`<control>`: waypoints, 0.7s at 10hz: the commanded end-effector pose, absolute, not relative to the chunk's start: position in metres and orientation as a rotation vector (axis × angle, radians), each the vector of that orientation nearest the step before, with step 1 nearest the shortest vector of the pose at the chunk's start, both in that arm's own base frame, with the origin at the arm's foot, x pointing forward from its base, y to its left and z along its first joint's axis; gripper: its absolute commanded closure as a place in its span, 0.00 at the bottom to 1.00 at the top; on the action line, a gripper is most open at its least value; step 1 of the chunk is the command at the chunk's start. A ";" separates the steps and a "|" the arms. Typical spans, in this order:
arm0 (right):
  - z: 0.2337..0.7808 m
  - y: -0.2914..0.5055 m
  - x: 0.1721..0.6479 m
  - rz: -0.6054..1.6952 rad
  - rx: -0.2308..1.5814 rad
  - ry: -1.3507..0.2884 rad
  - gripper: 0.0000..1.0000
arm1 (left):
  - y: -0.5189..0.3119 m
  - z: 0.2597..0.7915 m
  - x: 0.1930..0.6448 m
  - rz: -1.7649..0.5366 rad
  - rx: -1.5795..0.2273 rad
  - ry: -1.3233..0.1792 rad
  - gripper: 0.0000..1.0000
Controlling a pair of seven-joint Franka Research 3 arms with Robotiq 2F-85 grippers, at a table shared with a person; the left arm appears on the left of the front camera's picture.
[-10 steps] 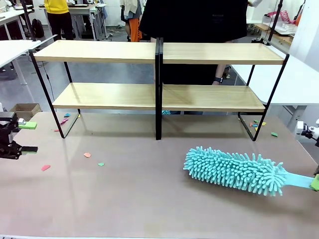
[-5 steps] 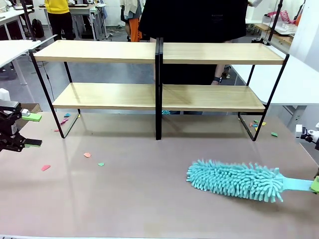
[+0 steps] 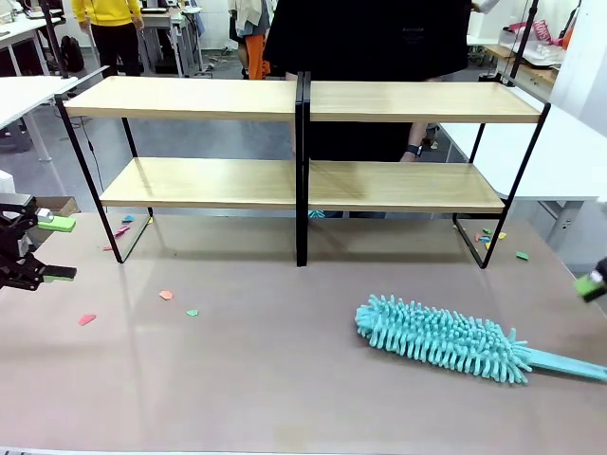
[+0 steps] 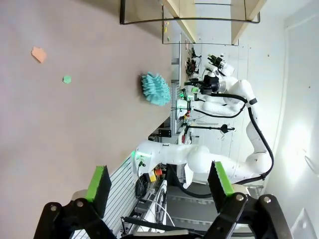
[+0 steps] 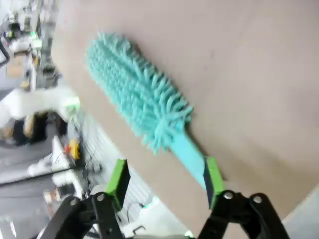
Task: Clean the shelves.
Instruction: Place the Duster on the table.
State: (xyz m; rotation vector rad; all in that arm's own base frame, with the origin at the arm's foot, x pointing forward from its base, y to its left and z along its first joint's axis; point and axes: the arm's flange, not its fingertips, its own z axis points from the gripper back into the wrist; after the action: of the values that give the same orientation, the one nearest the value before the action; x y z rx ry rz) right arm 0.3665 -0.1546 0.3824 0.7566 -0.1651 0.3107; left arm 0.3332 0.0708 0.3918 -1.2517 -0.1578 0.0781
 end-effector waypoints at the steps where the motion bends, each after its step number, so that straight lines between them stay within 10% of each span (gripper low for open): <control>1: 0.395 -0.165 0.339 0.162 0.770 -0.638 0.00 | 0.069 0.394 0.333 0.078 -1.268 -0.159 0.00; 4: 0.411 -0.162 0.295 0.326 1.068 -0.360 0.00 | 0.069 0.394 0.333 0.078 -1.268 -0.159 0.00; 7: 0.413 -0.180 0.325 0.154 0.936 -0.476 0.00 | 0.069 0.394 0.333 0.078 -1.268 -0.159 0.00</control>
State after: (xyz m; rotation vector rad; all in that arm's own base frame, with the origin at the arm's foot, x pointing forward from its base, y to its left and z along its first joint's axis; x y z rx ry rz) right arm 0.3161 -0.1766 0.4126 0.9664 -0.4595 0.1817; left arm 0.3332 0.0701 0.3918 -1.2515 -0.1556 0.0764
